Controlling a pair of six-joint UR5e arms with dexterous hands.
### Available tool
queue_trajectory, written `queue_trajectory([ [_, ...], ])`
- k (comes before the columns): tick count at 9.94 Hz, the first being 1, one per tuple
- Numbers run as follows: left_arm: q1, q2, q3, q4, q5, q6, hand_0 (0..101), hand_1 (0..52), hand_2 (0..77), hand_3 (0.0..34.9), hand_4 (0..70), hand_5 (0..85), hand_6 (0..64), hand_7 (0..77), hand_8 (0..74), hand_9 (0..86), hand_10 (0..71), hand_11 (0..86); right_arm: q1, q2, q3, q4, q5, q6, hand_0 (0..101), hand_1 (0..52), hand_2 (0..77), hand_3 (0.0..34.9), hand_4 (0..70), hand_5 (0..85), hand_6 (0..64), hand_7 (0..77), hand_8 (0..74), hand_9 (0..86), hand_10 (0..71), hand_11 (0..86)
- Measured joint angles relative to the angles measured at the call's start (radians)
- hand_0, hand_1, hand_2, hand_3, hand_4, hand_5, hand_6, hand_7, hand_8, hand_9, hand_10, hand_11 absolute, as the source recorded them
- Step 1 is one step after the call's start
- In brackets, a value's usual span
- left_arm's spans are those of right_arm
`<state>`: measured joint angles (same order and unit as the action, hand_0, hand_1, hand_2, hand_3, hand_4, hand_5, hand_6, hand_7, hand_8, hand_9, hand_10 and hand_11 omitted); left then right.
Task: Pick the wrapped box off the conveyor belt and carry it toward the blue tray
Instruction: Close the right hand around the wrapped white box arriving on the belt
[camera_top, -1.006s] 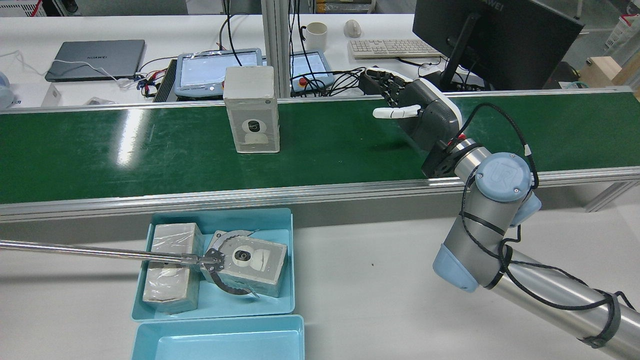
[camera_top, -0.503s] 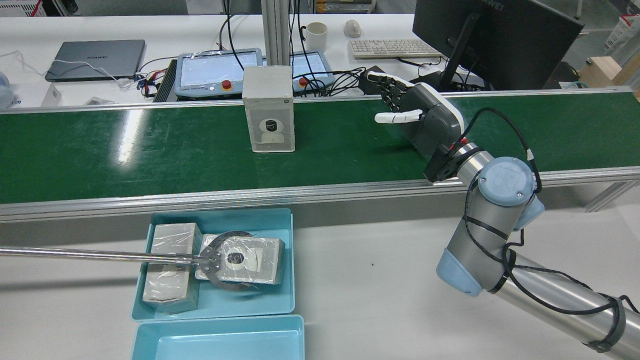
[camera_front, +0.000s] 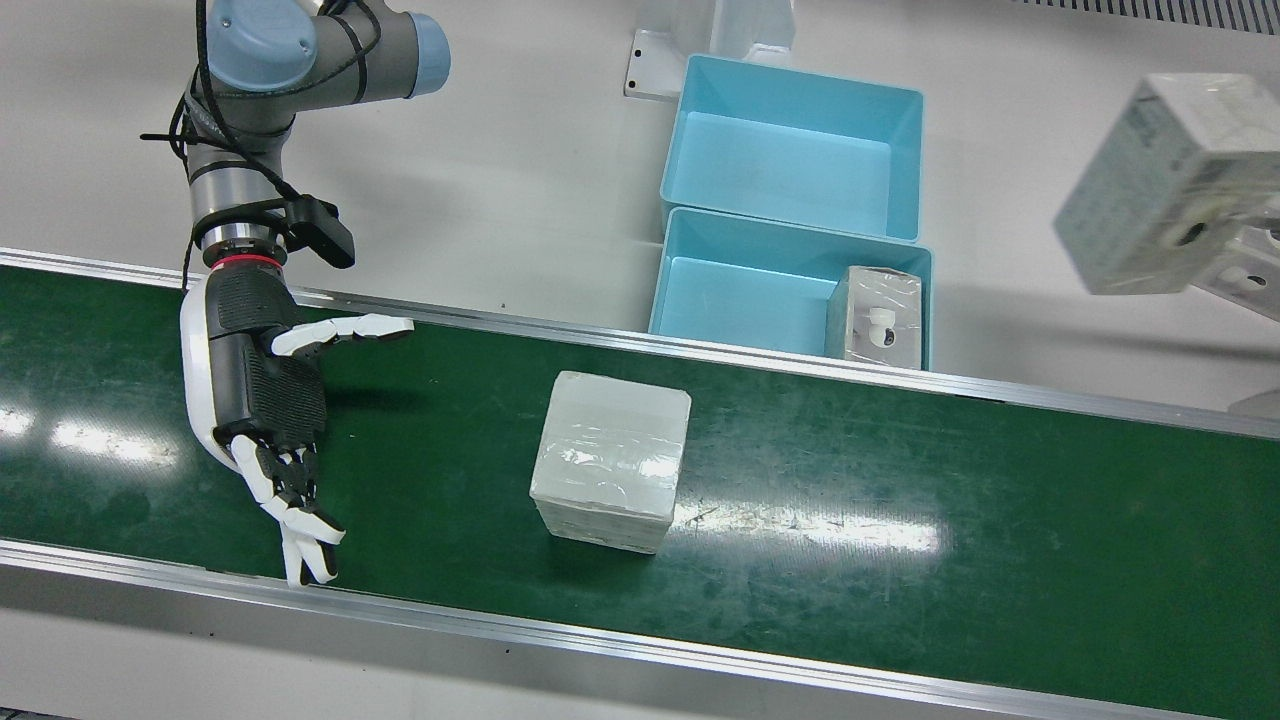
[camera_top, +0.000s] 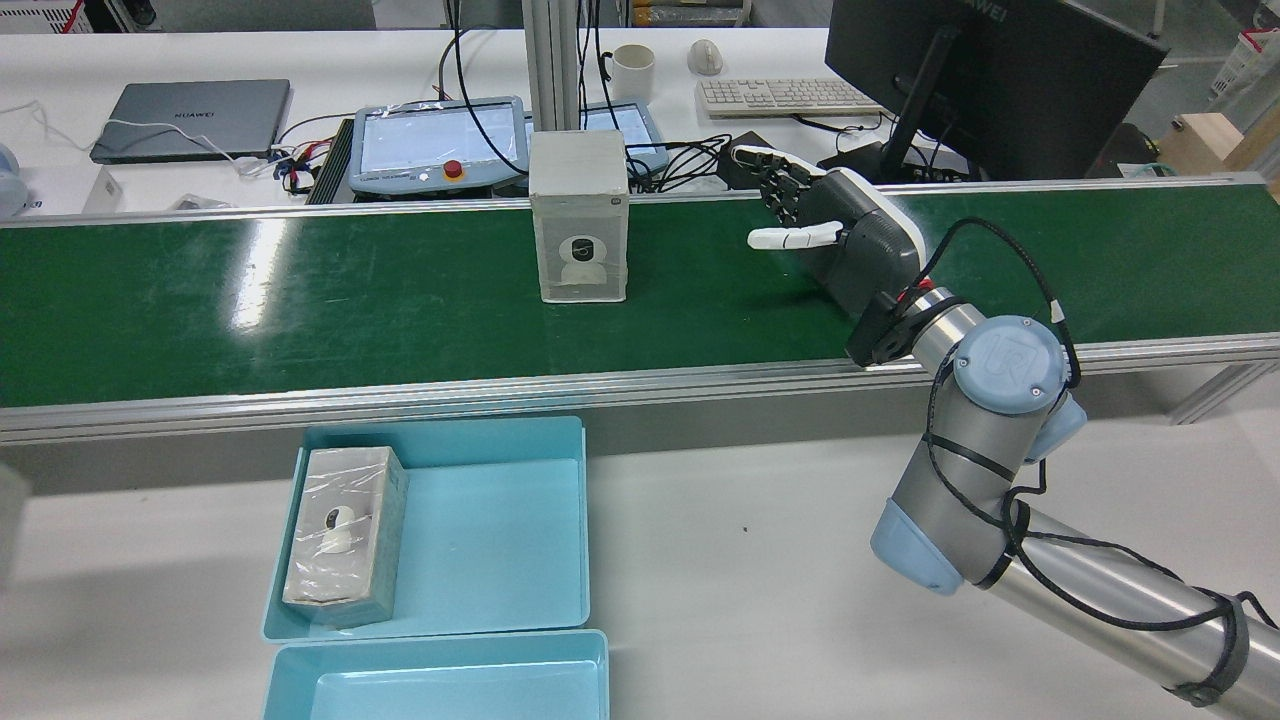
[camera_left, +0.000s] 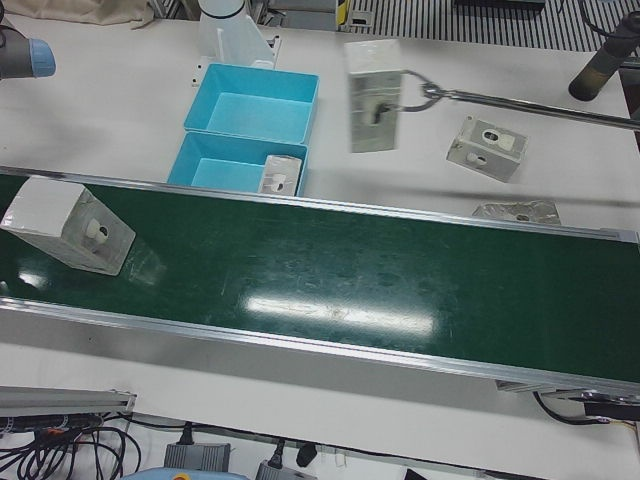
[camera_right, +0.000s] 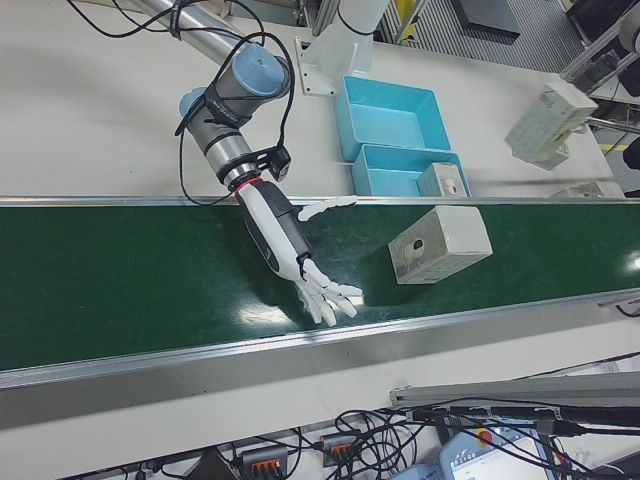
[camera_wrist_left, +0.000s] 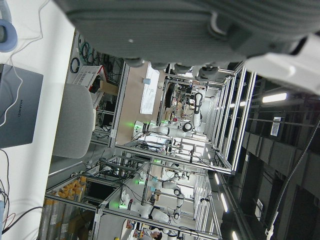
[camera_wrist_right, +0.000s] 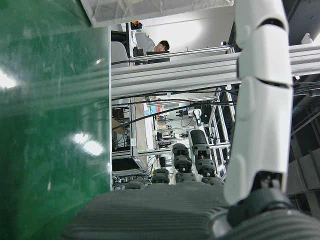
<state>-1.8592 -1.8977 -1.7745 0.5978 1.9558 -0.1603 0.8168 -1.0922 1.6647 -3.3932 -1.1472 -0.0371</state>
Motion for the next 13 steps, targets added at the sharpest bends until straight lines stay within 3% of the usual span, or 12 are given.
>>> queue_trajectory([
  [1, 0.0, 0.0, 0.0, 0.0, 0.0, 0.0, 0, 0.0, 1.1, 0.0, 0.0, 1.1, 0.5, 0.5, 0.5, 0.0, 0.5, 0.5, -0.001, 0.001, 0.0, 0.0, 0.0, 0.0, 47, 14.2, 12.0, 0.0, 8.7, 20.7, 3.8, 3.3, 1.1, 4.4, 0.0, 1.1],
  [2, 0.0, 0.0, 0.0, 0.0, 0.0, 0.0, 0, 0.0, 1.1, 0.0, 0.0, 1.1, 0.5, 0.5, 0.5, 0.5, 0.5, 0.5, 0.001, 0.001, 0.001, 0.001, 0.0, 0.0, 47, 14.2, 12.0, 0.0, 11.5, 20.7, 3.8, 3.3, 1.1, 4.4, 0.0, 1.1],
  [5, 0.0, 0.0, 0.0, 0.0, 0.0, 0.0, 0, 0.0, 1.1, 0.0, 0.0, 1.1, 0.5, 0.5, 0.5, 0.5, 0.5, 0.5, 0.012, 0.002, 0.003, 0.003, -0.001, 0.0, 47, 14.2, 12.5, 0.0, 10.9, 19.6, 3.3, 3.3, 1.1, 4.4, 0.0, 1.1],
  [6, 0.0, 0.0, 0.0, 0.0, 0.0, 0.0, 0, 0.0, 1.1, 0.0, 0.0, 1.1, 0.5, 0.5, 0.5, 0.5, 0.5, 0.5, 0.013, 0.002, 0.002, 0.003, -0.001, -0.002, 47, 16.4, 13.1, 0.0, 10.9, 19.6, 3.3, 3.3, 1.1, 3.8, 0.0, 0.5],
  [13, 0.0, 0.0, 0.0, 0.0, 0.0, 0.0, 0, 0.0, 0.5, 0.0, 0.0, 1.1, 0.5, 0.5, 0.5, 0.0, 0.5, 0.5, 0.012, 0.002, -0.003, 0.003, -0.002, -0.008, 47, 15.3, 13.6, 0.0, 10.9, 19.6, 3.3, 3.3, 0.5, 3.8, 0.0, 0.5],
])
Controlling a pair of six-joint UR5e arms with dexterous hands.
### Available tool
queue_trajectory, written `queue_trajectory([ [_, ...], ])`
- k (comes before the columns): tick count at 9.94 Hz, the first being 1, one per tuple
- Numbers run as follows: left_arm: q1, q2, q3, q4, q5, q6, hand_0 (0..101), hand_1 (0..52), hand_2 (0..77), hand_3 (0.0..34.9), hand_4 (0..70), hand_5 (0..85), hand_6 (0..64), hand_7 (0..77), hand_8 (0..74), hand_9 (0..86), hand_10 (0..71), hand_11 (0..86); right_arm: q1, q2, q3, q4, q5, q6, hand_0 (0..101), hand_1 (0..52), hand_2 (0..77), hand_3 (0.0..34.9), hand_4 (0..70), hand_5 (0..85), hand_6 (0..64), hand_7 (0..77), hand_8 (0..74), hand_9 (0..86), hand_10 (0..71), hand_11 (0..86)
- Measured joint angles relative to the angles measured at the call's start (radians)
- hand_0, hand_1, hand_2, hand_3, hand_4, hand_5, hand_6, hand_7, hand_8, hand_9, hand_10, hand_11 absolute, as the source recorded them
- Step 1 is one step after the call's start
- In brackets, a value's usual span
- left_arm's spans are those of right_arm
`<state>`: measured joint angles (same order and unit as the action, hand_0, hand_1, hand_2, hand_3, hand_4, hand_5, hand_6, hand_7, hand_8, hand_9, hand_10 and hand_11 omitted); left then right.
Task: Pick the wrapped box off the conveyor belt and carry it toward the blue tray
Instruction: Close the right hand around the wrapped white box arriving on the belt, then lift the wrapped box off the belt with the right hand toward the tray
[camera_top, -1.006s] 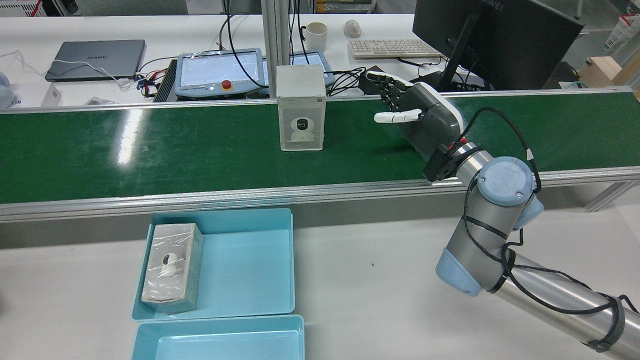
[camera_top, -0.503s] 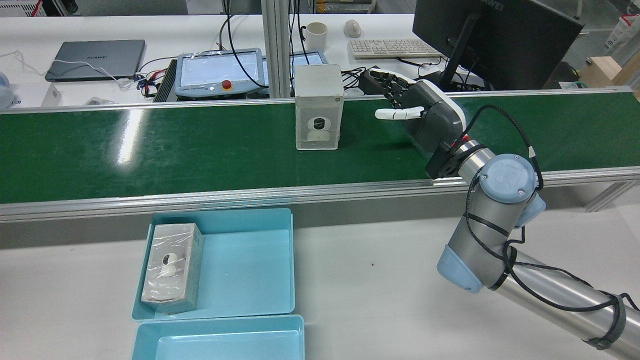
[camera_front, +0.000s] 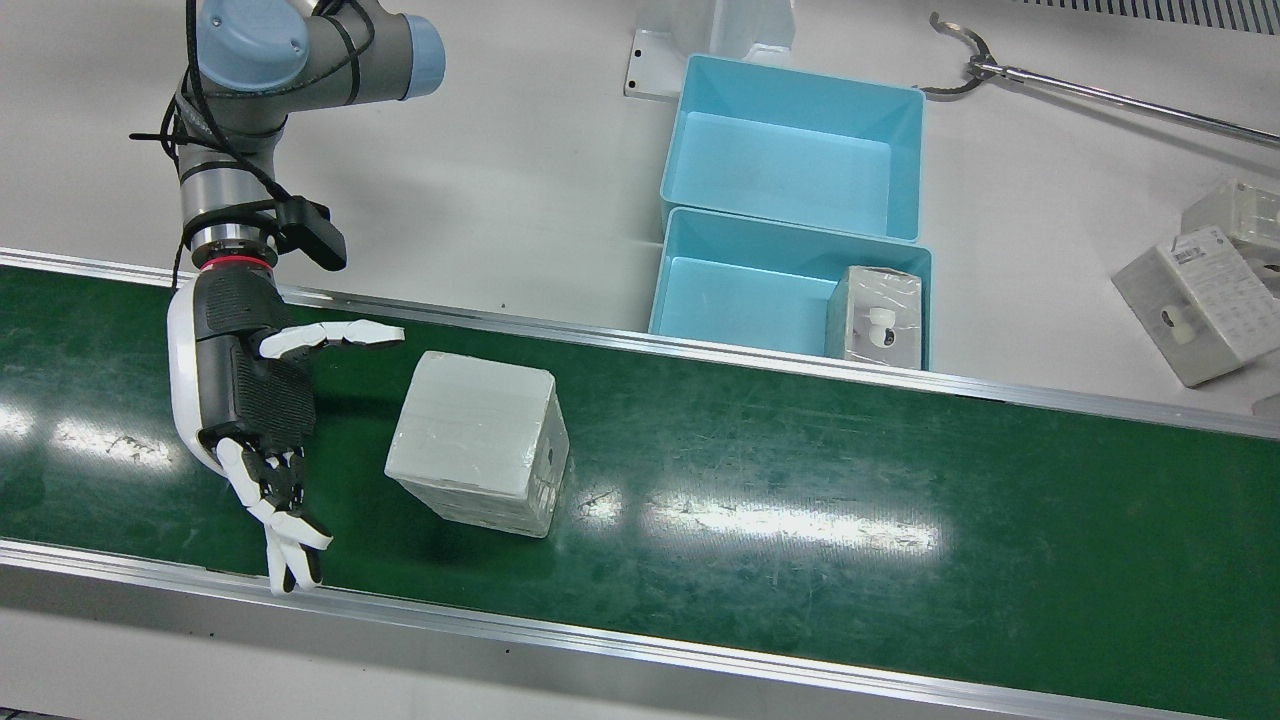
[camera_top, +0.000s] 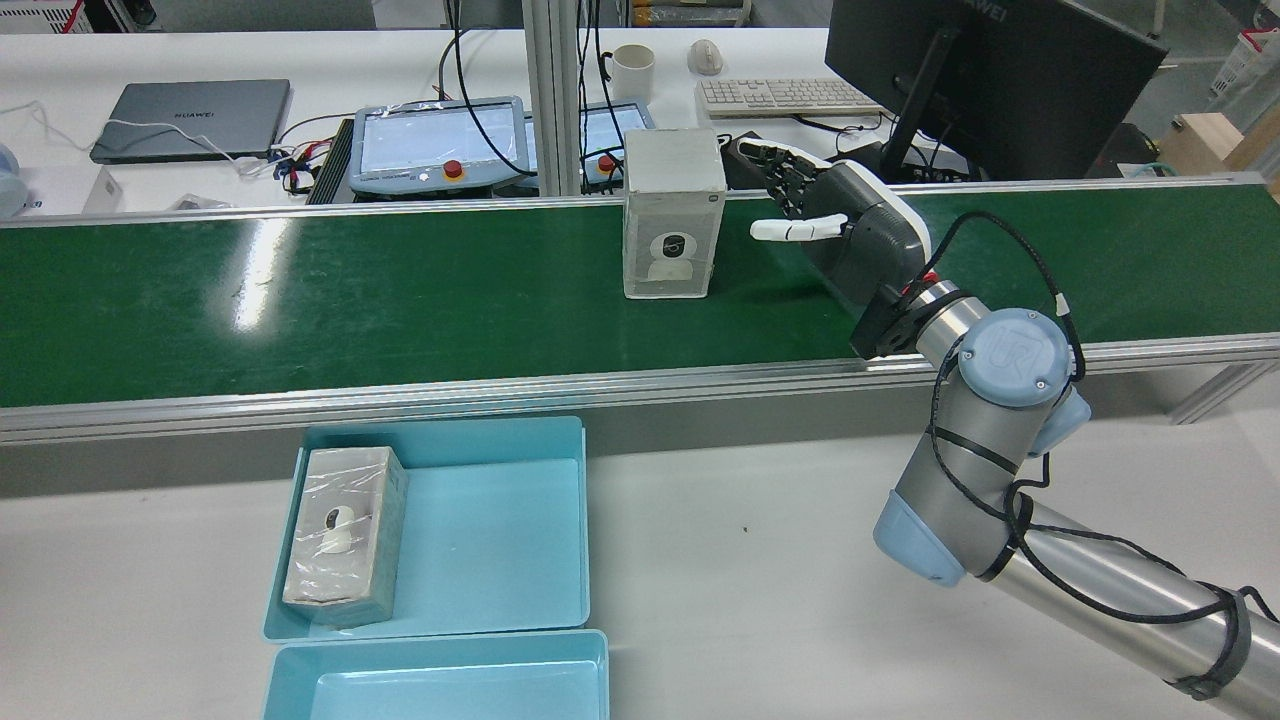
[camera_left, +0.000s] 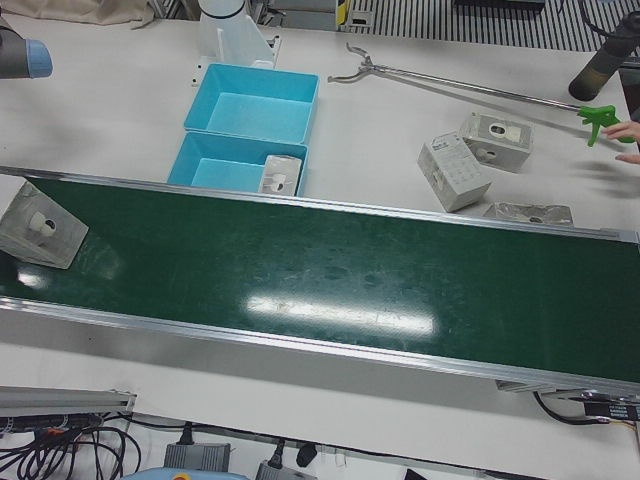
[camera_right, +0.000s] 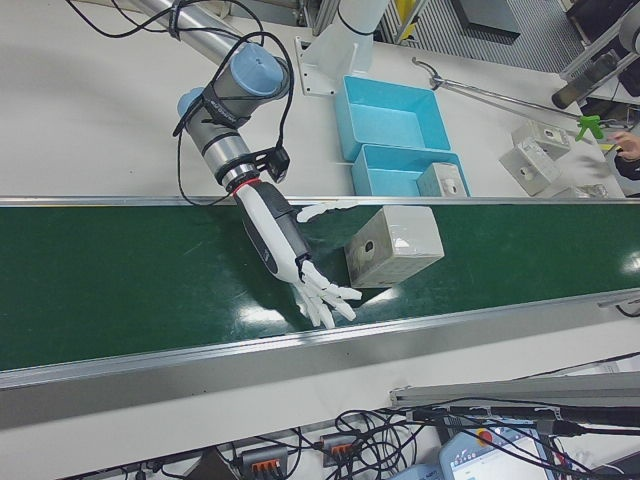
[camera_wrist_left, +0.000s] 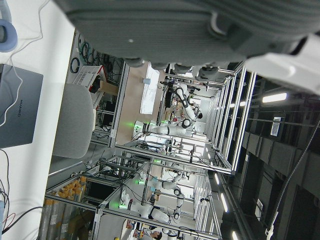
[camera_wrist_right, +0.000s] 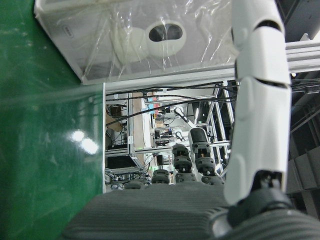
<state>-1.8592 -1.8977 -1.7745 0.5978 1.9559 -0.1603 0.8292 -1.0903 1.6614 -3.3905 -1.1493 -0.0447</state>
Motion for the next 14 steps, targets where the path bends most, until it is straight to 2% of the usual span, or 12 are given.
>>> queue_trajectory([
  [4, 0.0, 0.0, 0.0, 0.0, 0.0, 0.0, 0, 0.0, 1.1, 0.0, 0.0, 1.1, 0.5, 0.5, 0.5, 0.0, 0.5, 0.5, -0.003, 0.001, 0.0, -0.001, -0.001, 0.0, 47, 15.3, 13.1, 0.0, 9.3, 19.6, 3.3, 3.3, 1.1, 3.8, 0.0, 1.1],
  [13, 0.0, 0.0, 0.0, 0.0, 0.0, 0.0, 0, 0.0, 1.1, 0.0, 0.0, 1.1, 0.5, 0.5, 0.5, 0.5, 0.5, 0.5, -0.007, 0.003, -0.02, -0.004, -0.003, -0.009, 48, 15.3, 14.2, 0.0, 10.9, 19.6, 3.3, 3.3, 0.5, 3.8, 0.0, 0.5],
  [14, 0.0, 0.0, 0.0, 0.0, 0.0, 0.0, 0, 0.0, 1.1, 0.0, 0.0, 1.1, 0.5, 0.5, 0.5, 0.0, 0.5, 0.5, -0.007, 0.003, -0.023, -0.005, -0.003, -0.008, 49, 18.5, 24.0, 0.0, 11.5, 33.8, 7.6, 11.4, 6.0, 9.3, 0.0, 0.5],
])
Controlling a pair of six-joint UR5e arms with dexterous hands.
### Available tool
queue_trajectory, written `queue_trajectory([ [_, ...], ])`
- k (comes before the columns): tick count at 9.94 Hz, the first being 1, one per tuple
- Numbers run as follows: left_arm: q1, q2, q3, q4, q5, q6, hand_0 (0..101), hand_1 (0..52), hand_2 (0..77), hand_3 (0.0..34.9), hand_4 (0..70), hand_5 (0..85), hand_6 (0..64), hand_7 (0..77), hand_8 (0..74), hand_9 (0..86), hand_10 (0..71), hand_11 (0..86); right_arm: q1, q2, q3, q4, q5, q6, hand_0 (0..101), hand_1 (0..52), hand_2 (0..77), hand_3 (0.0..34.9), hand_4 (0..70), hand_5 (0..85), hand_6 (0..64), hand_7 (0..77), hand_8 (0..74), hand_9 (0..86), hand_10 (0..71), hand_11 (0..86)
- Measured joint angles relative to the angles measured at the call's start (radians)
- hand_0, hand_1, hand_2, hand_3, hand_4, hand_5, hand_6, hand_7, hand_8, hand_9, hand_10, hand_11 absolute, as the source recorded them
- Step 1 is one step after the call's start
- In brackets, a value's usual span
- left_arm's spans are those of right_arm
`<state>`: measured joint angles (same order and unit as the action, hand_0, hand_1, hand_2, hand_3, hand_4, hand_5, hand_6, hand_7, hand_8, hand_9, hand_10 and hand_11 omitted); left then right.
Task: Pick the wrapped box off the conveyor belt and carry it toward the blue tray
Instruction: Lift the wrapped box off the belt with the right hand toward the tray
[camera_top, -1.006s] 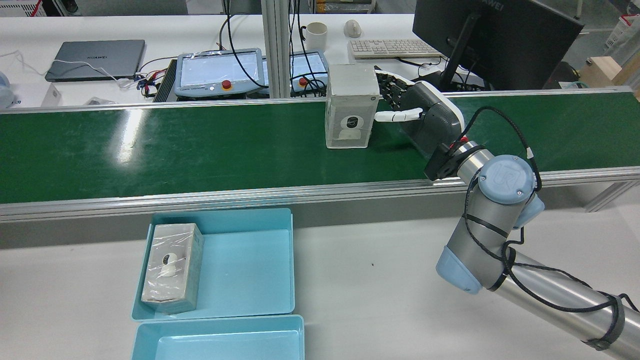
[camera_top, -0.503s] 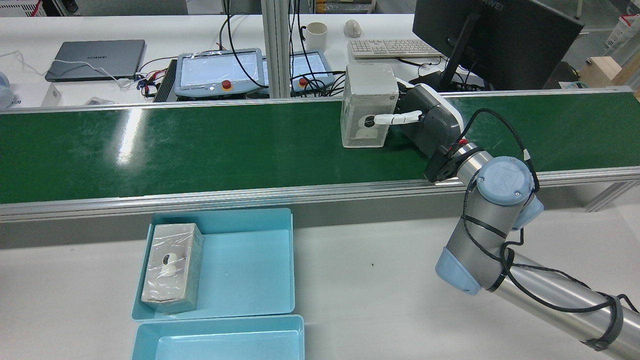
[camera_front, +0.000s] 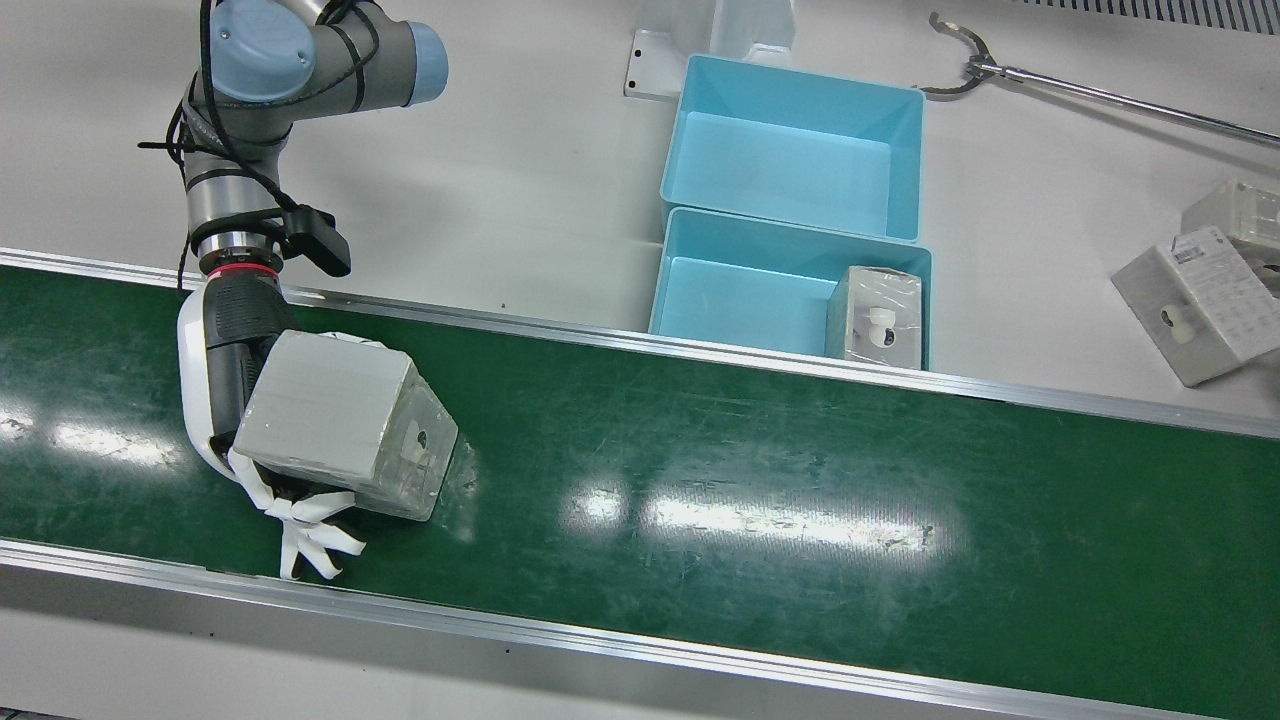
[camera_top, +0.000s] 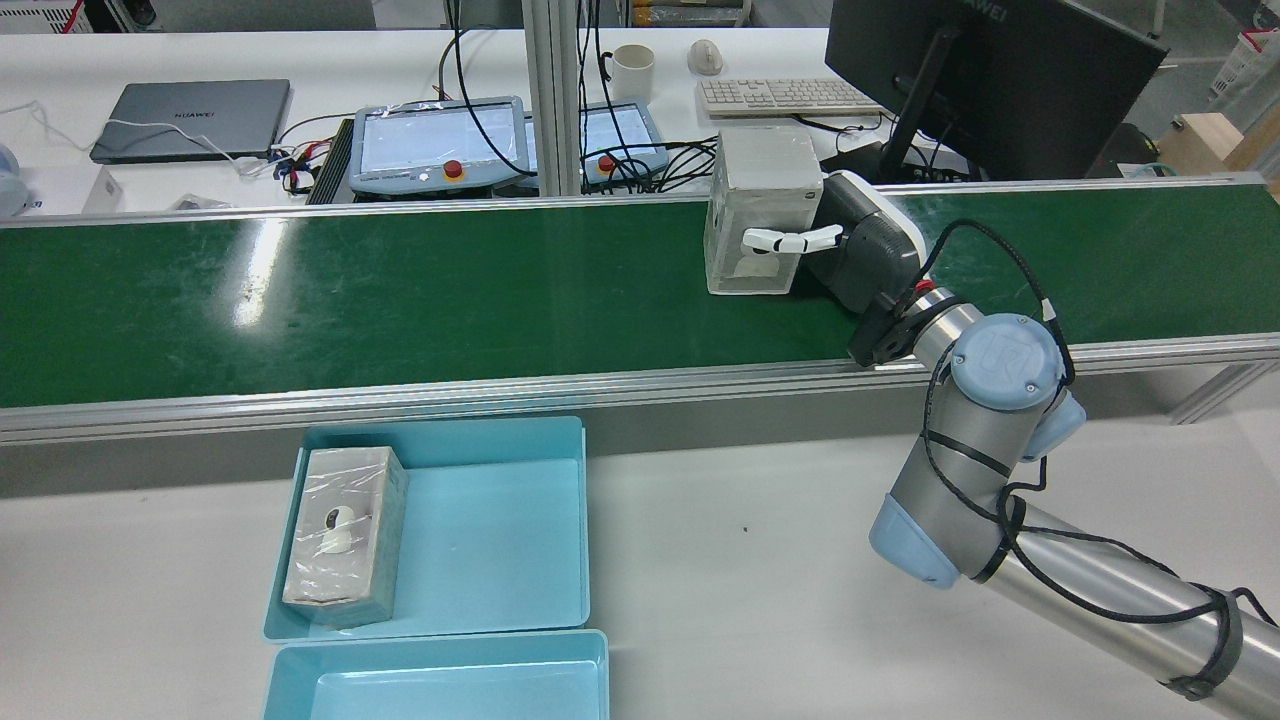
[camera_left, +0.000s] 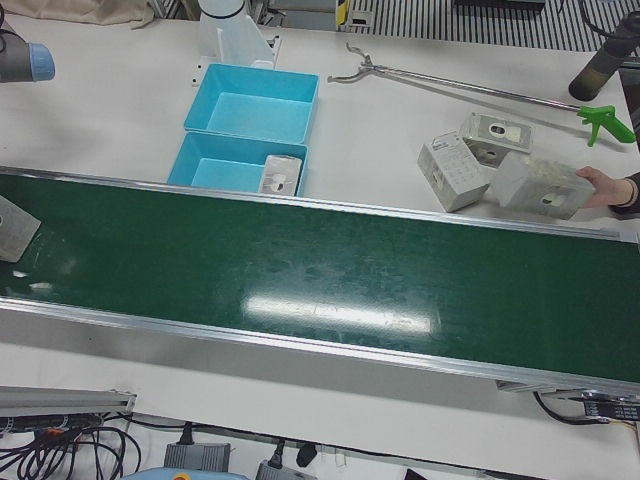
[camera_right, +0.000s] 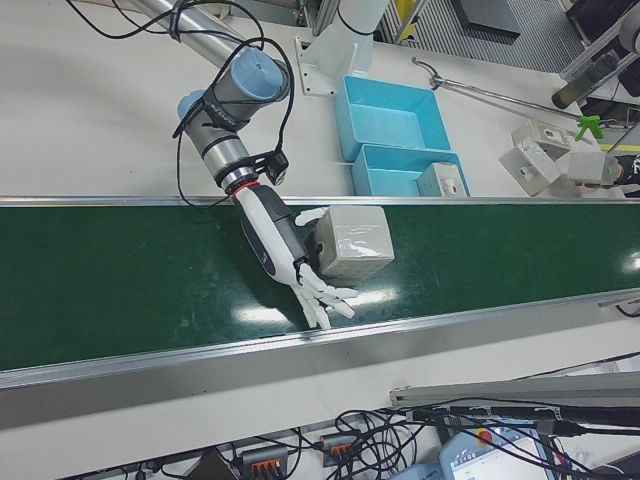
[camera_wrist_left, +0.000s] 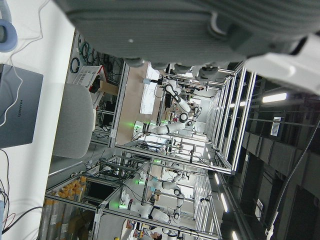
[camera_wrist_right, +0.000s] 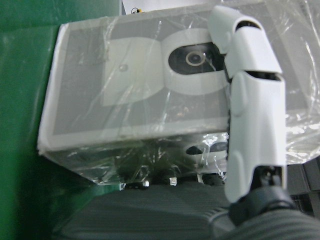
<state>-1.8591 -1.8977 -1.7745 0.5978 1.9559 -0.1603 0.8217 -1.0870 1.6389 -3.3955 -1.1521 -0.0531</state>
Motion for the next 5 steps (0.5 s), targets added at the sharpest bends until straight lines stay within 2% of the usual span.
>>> queue_trajectory([
  [1, 0.0, 0.0, 0.0, 0.0, 0.0, 0.0, 0, 0.0, 0.5, 0.0, 0.0, 1.1, 0.5, 0.5, 0.5, 0.0, 0.5, 0.5, 0.0, 0.001, -0.002, -0.006, 0.0, 0.0, 51, 18.5, 27.8, 0.0, 16.9, 40.9, 22.4, 26.7, 13.6, 15.8, 0.0, 0.5],
  [2, 0.0, 0.0, 0.0, 0.0, 0.0, 0.0, 0, 0.0, 0.5, 0.0, 0.0, 1.1, 0.5, 0.5, 0.5, 0.0, 0.5, 0.5, 0.004, 0.007, -0.003, -0.026, 0.001, 0.002, 51, 18.5, 27.8, 0.0, 16.9, 40.9, 22.4, 26.7, 13.6, 15.8, 0.0, 0.5],
  [3, 0.0, 0.0, 0.0, 0.0, 0.0, 0.0, 0, 0.0, 0.5, 0.0, 0.0, 1.1, 0.5, 0.5, 0.5, 0.0, 0.0, 0.5, 0.013, 0.019, 0.002, -0.054, 0.0, 0.003, 48, 14.7, 31.1, 0.0, 19.1, 43.1, 26.2, 28.4, 30.5, 32.7, 19.6, 6.5],
  [4, 0.0, 0.0, 0.0, 0.0, 0.0, 0.0, 0, 0.0, 1.1, 0.0, 0.0, 1.1, 0.5, 0.5, 0.5, 0.0, 0.5, 0.5, 0.024, 0.031, 0.022, -0.083, -0.003, 0.005, 48, 9.8, 33.8, 0.0, 19.1, 45.3, 29.5, 29.5, 35.5, 35.5, 30.0, 16.9],
  [5, 0.0, 0.0, 0.0, 0.0, 0.0, 0.0, 0, 0.0, 1.1, 0.0, 0.0, 1.1, 0.5, 0.5, 0.5, 0.0, 0.5, 0.5, 0.03, 0.042, 0.057, -0.111, -0.004, 0.005, 46, 8.2, 34.4, 0.0, 19.1, 45.3, 32.2, 30.0, 38.7, 37.6, 38.2, 26.2],
])
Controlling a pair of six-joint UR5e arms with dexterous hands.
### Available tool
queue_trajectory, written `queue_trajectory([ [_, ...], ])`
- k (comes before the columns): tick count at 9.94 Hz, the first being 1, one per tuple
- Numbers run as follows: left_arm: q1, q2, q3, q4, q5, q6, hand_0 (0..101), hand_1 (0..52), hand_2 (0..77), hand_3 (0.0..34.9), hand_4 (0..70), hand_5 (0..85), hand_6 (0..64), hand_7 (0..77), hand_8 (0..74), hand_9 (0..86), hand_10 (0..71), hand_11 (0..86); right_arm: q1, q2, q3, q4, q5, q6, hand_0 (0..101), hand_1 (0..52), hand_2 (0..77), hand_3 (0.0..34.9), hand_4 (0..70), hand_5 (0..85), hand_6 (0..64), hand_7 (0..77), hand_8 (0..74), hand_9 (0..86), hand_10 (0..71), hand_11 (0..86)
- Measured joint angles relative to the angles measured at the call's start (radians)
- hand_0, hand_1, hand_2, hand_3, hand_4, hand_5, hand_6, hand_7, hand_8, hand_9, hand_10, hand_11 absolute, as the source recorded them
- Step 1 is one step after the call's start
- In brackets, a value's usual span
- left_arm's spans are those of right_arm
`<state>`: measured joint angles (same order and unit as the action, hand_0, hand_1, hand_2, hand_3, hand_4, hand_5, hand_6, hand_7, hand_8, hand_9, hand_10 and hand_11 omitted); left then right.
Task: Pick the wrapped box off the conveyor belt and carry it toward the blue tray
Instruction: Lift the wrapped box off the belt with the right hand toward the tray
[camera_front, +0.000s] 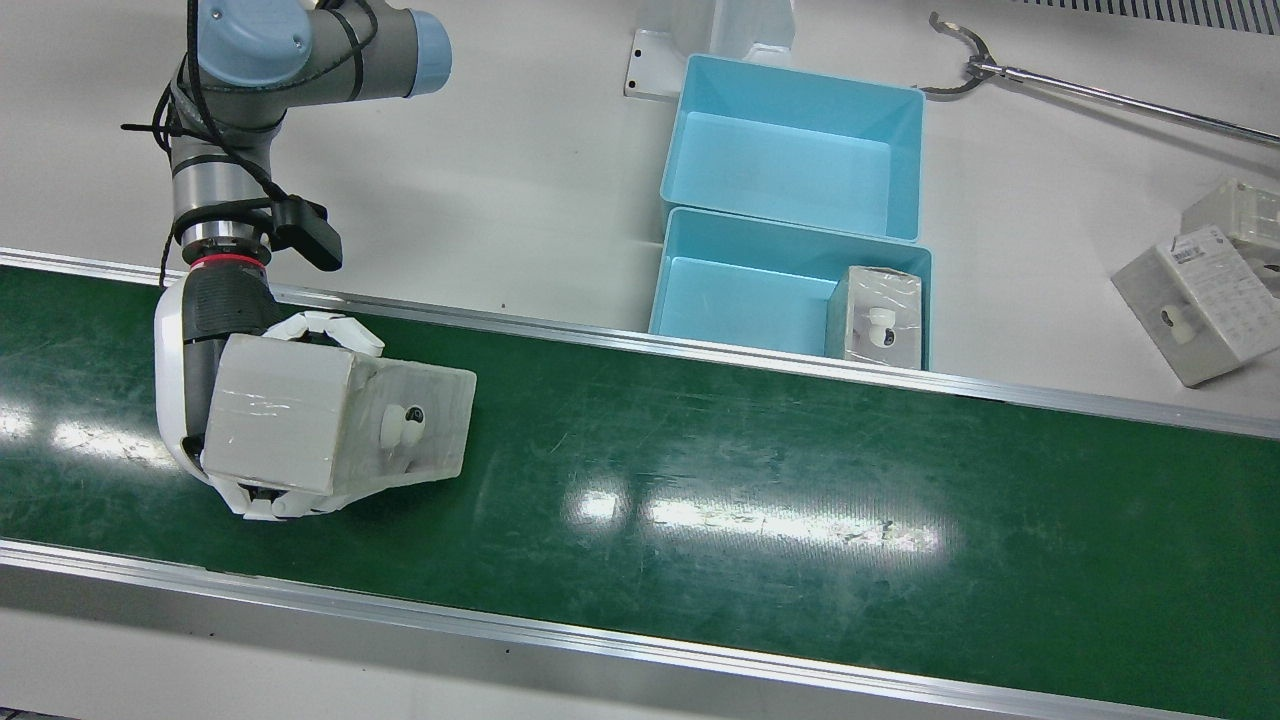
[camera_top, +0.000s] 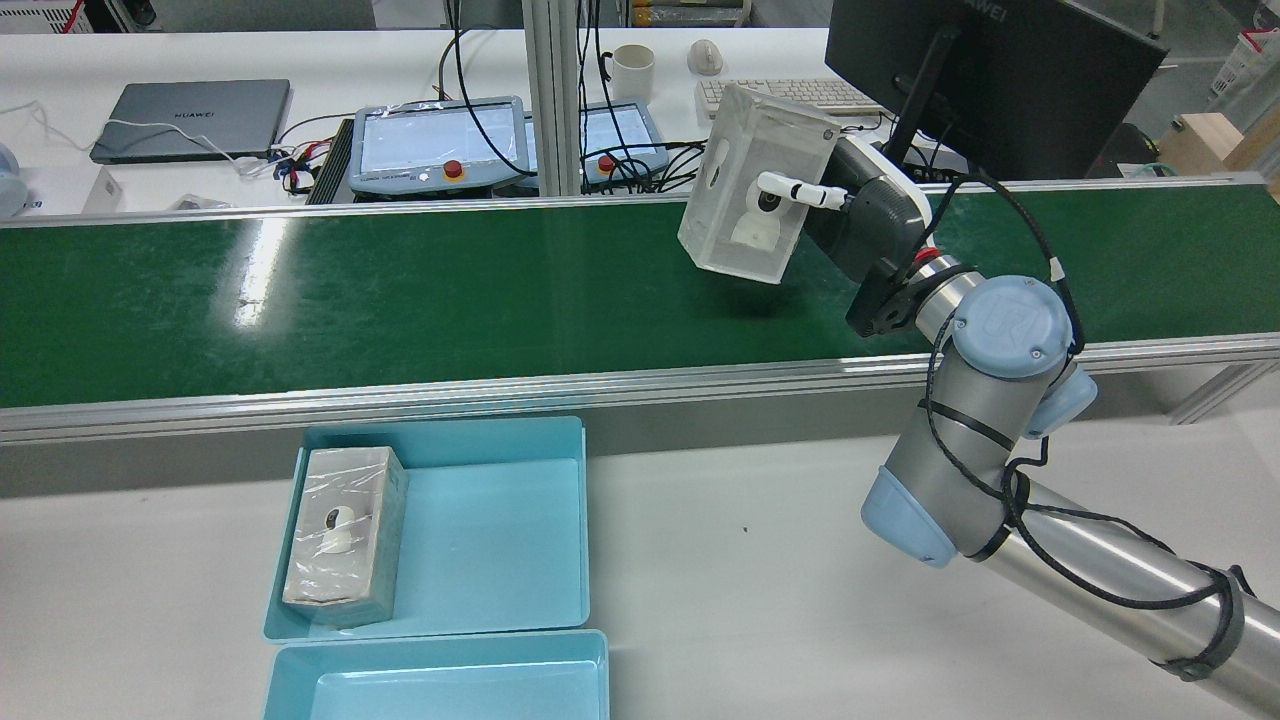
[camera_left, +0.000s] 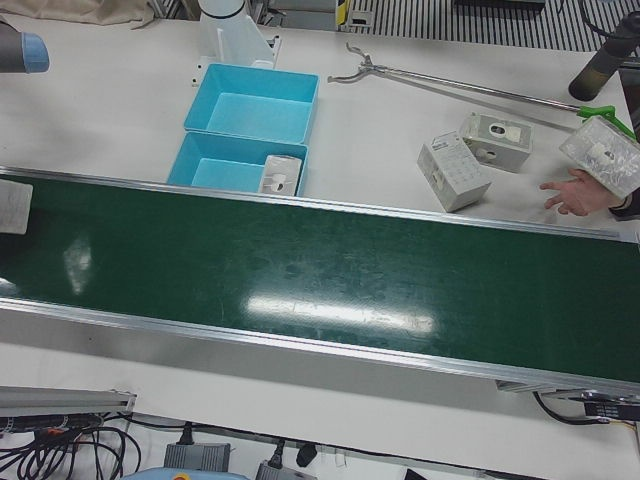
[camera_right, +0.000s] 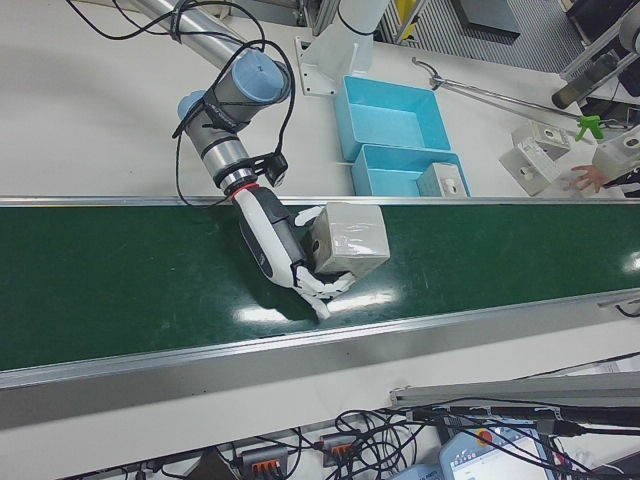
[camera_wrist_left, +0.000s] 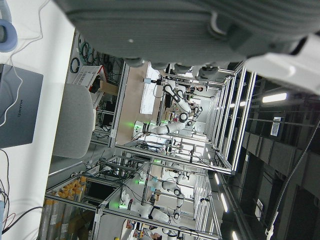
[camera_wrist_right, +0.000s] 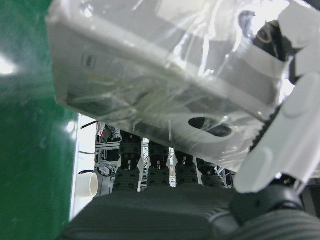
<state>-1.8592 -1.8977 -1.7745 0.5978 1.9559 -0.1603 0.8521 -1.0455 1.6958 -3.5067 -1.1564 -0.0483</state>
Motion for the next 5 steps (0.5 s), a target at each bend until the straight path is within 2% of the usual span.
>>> queue_trajectory([
  [1, 0.0, 0.0, 0.0, 0.0, 0.0, 0.0, 0, 0.0, 0.5, 0.0, 0.0, 1.1, 0.5, 0.5, 0.5, 0.5, 0.5, 0.5, 0.003, 0.018, 0.044, -0.04, -0.002, 0.0, 45, 6.5, 34.4, 0.0, 19.1, 45.3, 35.5, 32.2, 43.1, 41.5, 46.4, 34.4],
  [3, 0.0, 0.0, 0.0, 0.0, 0.0, 0.0, 0, 0.0, 1.1, 0.0, 0.0, 1.1, 0.5, 0.5, 0.5, 0.0, 0.5, 0.5, -0.019, 0.075, 0.105, -0.112, -0.022, -0.001, 43, 3.3, 34.4, 0.0, 19.1, 45.3, 40.4, 34.9, 50.7, 48.5, 56.2, 43.6],
  [4, 0.0, 0.0, 0.0, 0.0, 0.0, 0.0, 0, 0.0, 1.1, 0.0, 0.0, 1.1, 0.5, 0.5, 0.5, 0.0, 0.0, 0.5, -0.049, 0.105, 0.125, -0.136, -0.029, -0.002, 42, 3.3, 34.4, 0.0, 18.5, 54.5, 43.1, 37.6, 55.6, 54.5, 62.7, 55.1],
  [5, 0.0, 0.0, 0.0, 0.0, 0.0, 0.0, 0, 0.0, 1.1, 0.0, 0.0, 1.1, 0.5, 0.5, 0.5, 0.0, 0.0, 0.5, -0.085, 0.132, 0.137, -0.152, -0.032, -0.004, 42, 3.3, 34.4, 0.0, 18.5, 54.5, 43.1, 37.6, 55.6, 54.5, 62.7, 55.1],
])
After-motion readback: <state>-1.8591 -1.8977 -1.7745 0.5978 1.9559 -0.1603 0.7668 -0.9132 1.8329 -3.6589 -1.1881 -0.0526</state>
